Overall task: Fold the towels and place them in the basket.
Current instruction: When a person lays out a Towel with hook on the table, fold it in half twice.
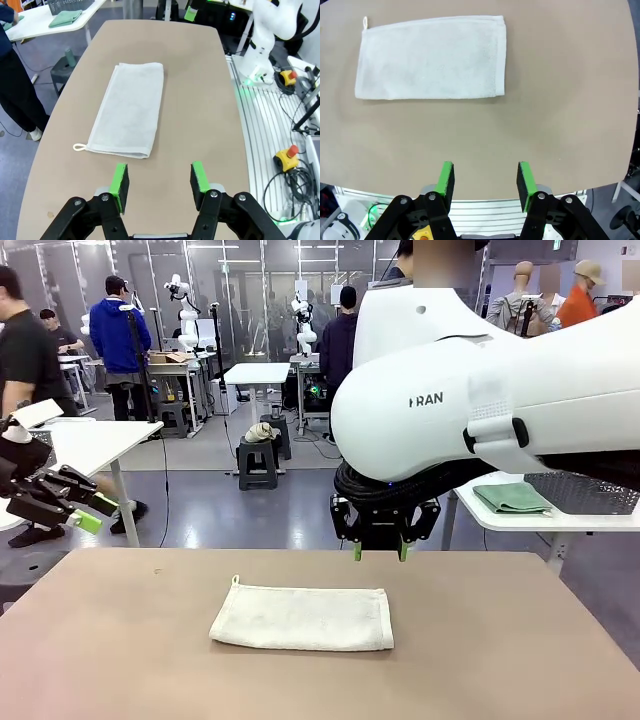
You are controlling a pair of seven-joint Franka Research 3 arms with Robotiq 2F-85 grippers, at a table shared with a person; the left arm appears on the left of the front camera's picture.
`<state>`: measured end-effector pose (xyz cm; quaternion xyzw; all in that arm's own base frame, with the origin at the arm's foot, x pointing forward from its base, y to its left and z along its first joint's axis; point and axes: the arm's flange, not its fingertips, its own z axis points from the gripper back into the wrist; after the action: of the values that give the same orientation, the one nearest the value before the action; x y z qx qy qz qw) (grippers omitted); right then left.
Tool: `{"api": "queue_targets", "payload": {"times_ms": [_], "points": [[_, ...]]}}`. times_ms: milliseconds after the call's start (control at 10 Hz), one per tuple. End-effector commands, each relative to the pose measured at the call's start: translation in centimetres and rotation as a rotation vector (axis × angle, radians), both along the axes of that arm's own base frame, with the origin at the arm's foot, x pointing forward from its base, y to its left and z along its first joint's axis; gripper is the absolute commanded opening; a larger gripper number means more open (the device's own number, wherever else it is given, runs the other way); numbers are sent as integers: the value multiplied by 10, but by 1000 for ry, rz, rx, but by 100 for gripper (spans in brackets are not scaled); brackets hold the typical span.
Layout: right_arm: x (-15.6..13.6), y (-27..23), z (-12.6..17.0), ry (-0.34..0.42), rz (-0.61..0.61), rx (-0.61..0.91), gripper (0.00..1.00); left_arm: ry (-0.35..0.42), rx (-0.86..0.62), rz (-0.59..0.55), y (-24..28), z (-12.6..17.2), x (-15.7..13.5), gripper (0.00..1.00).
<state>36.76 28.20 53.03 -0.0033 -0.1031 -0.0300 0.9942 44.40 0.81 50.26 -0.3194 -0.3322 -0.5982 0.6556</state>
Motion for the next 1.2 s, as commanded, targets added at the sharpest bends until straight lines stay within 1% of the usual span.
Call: {"api": "queue_targets", "payload": {"times_ms": [0, 300, 400, 500, 700, 900, 1100], "points": [[0, 2, 2, 0, 32, -4, 64, -2, -1, -4, -1, 1, 0, 64], [0, 2, 2, 0, 32, -4, 64, -2, -1, -4, -1, 1, 0, 64], [-1, 3, 1, -3, 14, -2, 64, -2, -1, -4, -1, 1, 0, 64], [5, -5, -6, -4, 8, 23, 64, -2, -1, -4, -1, 1, 0, 64], [20, -20, -30, -30, 2, 58, 64, -2, -1, -4, -1, 1, 0, 64], [36, -31, -65, -33, -11, 80, 64, -2, -1, -4, -1, 1, 0, 64], [47, -41, -95, -53, -5, 92, 64, -2, -1, -4, -1, 1, 0, 64]]}}
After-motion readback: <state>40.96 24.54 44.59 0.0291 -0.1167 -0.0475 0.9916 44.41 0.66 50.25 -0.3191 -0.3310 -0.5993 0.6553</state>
